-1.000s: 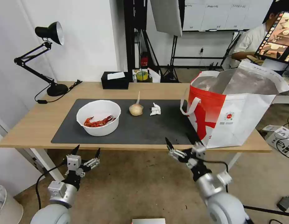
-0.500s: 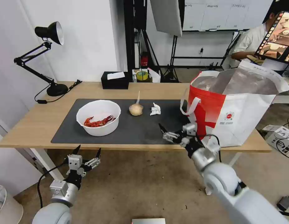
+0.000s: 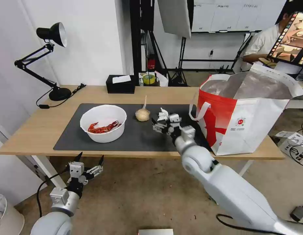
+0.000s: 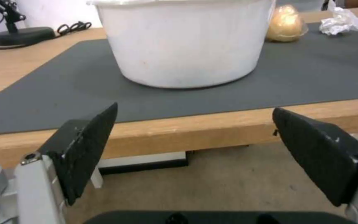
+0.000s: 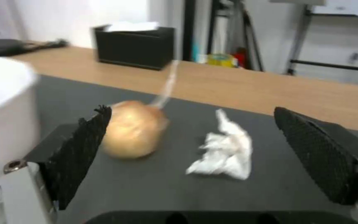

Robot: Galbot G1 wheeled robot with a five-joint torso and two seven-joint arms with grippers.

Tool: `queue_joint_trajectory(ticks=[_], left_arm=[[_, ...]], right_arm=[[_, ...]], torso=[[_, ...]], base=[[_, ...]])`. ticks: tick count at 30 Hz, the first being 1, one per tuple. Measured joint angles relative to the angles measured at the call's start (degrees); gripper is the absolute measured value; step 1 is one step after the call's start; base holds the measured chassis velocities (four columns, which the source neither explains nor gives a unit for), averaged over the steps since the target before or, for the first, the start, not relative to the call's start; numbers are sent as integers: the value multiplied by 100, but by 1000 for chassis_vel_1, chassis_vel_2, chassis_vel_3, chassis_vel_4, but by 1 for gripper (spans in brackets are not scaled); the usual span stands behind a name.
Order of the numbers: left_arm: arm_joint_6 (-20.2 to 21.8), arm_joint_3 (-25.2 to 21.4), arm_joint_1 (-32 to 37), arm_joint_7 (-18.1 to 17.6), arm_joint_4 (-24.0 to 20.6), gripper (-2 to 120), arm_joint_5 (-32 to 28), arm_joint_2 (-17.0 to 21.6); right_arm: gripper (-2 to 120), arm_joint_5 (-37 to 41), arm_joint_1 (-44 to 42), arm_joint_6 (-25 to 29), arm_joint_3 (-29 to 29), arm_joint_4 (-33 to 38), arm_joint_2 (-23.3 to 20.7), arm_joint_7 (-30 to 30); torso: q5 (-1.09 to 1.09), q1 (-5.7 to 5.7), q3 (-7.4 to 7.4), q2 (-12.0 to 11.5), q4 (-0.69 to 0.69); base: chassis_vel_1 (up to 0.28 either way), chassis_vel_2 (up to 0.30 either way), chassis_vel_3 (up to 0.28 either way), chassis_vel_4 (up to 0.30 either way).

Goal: Pick up the trash from the table and place it into the takeout bag.

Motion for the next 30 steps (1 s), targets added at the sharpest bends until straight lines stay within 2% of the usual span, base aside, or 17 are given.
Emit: queue_joint_trajectory(ticks=[3,7,9,18,30], left_arm=[[0,2,5,1,16,100,5,-27],[-3,-3,16,4,26,100,9,-53],[-14,-4,39,10,38,100,27,-94],[-36,30,43,23,69,100,71,-172],[-140,28,-4,38,139,100,63,-138]], right_arm=[[100,422,578,-371,-208,-592,406,897],[100,502,815,-512,-273,-977,623,1244],[100,550,1013,-609,-326,-1446,891,1468],[100,505,1382,-704,-346,-2707,1557,1536],[100,406,1664,-679,-222,-3555,2016,1306]], torso=[[0,0,0,0,1],[-1,0,-1,0,0],[1,0,0,0,1],[0,0,0,0,1],[1,-1,-1,1,0]], base=[[0,0,0,0],[0,0,0,0],[0,0,0,0],[0,0,0,0],[0,0,0,0]])
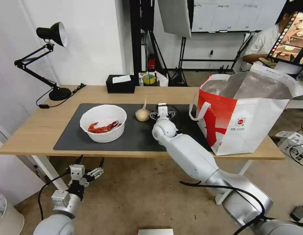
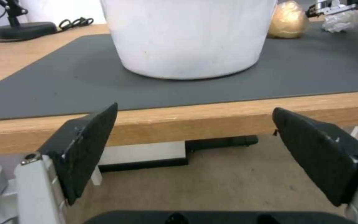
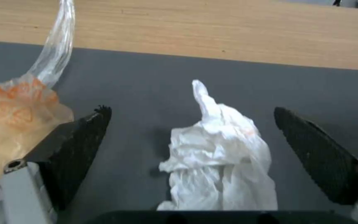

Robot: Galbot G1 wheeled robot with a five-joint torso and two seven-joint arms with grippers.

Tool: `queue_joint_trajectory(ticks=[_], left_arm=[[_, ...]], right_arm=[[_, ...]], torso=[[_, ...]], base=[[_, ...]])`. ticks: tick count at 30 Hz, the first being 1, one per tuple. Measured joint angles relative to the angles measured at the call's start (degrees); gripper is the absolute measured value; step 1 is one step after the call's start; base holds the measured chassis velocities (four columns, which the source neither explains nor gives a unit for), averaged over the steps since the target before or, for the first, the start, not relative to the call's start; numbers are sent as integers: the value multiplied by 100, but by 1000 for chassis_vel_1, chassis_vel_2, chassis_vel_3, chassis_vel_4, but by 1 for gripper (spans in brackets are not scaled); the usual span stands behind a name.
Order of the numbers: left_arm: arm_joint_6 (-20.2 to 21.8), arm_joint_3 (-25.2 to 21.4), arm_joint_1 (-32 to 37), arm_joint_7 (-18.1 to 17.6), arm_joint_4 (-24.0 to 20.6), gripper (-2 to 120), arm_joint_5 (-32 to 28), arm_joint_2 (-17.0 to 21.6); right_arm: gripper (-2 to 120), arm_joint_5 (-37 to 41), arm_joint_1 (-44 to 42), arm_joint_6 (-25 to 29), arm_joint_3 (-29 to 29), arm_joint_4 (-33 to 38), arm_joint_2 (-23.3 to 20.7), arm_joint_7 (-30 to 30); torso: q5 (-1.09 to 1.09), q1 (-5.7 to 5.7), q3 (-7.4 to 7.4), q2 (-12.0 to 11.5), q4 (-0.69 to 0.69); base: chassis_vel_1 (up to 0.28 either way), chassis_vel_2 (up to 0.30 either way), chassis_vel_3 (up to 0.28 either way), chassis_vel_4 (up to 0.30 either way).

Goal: Pick up the trash from the table and place it into the takeout bag.

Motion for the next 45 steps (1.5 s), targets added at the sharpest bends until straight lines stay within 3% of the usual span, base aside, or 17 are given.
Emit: queue_joint_trajectory(ticks=[18,45], left_arm=[[-10,91,-21,8,-28,100,5,200],[3,218,-50,3,-44,100,62,167]], right_arm=[[100,-76,42,16,204,-193,44,-86],[97,-27,-72,-141,209,-93,-90,-158]], torso=[[0,0,0,0,0],[1,0,0,0,0]], base=[[0,0,0,0],[0,0,0,0]])
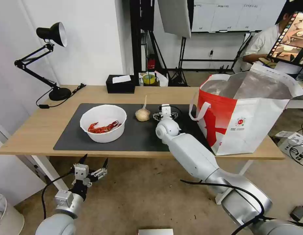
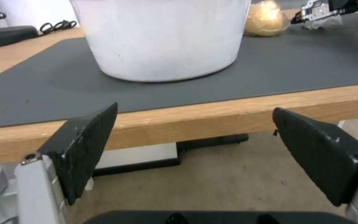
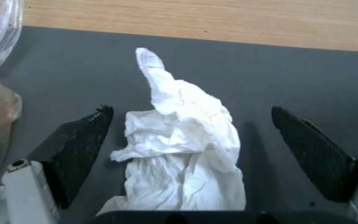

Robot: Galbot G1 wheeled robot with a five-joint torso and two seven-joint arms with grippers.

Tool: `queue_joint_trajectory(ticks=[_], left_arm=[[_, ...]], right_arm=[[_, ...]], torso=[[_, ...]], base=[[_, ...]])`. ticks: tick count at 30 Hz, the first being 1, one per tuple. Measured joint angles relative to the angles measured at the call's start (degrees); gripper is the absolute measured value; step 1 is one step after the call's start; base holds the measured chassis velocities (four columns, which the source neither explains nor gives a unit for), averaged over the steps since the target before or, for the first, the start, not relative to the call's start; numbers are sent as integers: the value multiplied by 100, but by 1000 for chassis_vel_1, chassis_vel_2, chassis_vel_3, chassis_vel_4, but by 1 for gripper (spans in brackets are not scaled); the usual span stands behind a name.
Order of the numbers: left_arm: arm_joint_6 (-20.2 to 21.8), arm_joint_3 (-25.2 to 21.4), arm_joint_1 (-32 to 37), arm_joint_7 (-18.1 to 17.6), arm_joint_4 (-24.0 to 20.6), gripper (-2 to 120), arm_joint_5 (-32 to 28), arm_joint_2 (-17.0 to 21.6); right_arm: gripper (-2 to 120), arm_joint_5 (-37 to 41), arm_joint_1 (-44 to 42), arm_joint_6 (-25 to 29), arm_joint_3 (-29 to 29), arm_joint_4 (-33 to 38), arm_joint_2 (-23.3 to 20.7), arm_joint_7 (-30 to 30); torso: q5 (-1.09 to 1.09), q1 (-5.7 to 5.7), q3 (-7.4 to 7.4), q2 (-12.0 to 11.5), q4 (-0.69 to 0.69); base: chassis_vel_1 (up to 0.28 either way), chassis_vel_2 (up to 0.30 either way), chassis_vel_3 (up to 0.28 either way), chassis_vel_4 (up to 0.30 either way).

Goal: Pick up the trash from the table and place it into the takeout bag.

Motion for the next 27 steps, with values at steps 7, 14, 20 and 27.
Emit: queue_joint_trajectory(ticks=[7,14,20,27], left_arm=[[0,52,-40,-2,16,100,0,12],[0,107,-80,-4,38,100,0,14],[-7,114,-87,-4,56,100,2,9],[-9,122,-92,-5,50,100,10,1]], right_arm=[[76,1,-39,-1,-6,19,12,-9],[50,2,-60,-1,-6,36,6,-14],[26,1,-65,14,-7,44,11,-17],[3,-240,-117,308,-63,356,-67,-61]], torso=[[0,0,0,0,0],[0,0,0,0,0],[0,0,0,0,0],[0,0,0,0,0]], base=[[0,0,0,0],[0,0,0,0],[0,0,0,0],[0,0,0,0]])
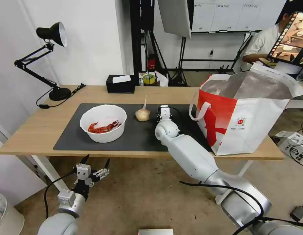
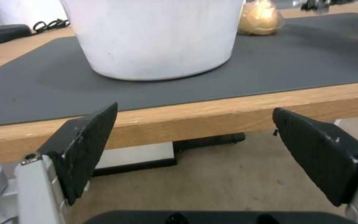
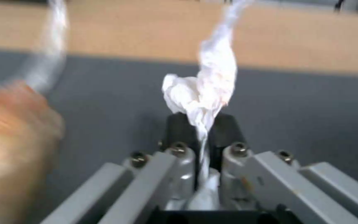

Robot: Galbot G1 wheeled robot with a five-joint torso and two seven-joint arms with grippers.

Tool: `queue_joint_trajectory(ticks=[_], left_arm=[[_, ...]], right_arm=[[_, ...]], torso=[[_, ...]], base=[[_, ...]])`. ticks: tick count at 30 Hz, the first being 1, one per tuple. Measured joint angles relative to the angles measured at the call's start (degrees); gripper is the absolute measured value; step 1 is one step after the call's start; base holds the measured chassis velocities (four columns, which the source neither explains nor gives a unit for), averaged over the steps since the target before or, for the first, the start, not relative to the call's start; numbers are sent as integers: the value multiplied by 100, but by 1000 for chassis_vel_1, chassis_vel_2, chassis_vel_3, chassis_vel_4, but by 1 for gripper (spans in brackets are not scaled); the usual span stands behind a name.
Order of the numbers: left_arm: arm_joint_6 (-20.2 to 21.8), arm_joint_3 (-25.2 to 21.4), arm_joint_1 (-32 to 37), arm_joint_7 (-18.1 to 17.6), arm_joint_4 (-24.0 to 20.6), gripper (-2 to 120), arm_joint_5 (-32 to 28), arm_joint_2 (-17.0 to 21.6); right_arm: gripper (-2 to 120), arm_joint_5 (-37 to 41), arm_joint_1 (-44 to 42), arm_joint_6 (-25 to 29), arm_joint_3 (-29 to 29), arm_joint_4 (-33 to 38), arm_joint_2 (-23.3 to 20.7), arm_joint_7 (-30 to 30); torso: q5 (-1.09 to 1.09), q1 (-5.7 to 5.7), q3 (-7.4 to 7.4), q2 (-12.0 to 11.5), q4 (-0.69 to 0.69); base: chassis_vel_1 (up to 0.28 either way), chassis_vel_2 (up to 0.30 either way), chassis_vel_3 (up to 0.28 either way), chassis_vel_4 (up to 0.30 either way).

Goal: Pick up the trash from the table and place it into the takeout bag.

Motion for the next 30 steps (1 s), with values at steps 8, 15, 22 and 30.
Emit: queue_joint_trajectory(ticks=[8,15,22,30], left_arm=[[-8,-37,2,-3,-40,100,8,-82],[-13,-70,61,-5,-63,100,17,-93],[-23,-104,80,-6,-94,100,29,-97],[-28,-75,77,-7,-96,100,59,-115]], right_arm=[[0,-232,-242,268,-108,1221,-465,80],[0,-58,-518,355,-64,2327,-869,157],[0,-424,-910,1303,275,2827,-1226,-900],[0,-929,-1065,1784,811,3400,-1415,-1071]], torso=[[0,0,0,0,-1],[0,0,-1,0,0],[0,0,0,0,-1],[0,0,0,0,0]], base=[[0,0,0,0],[0,0,0,0],[0,0,0,0],[0,0,0,0]])
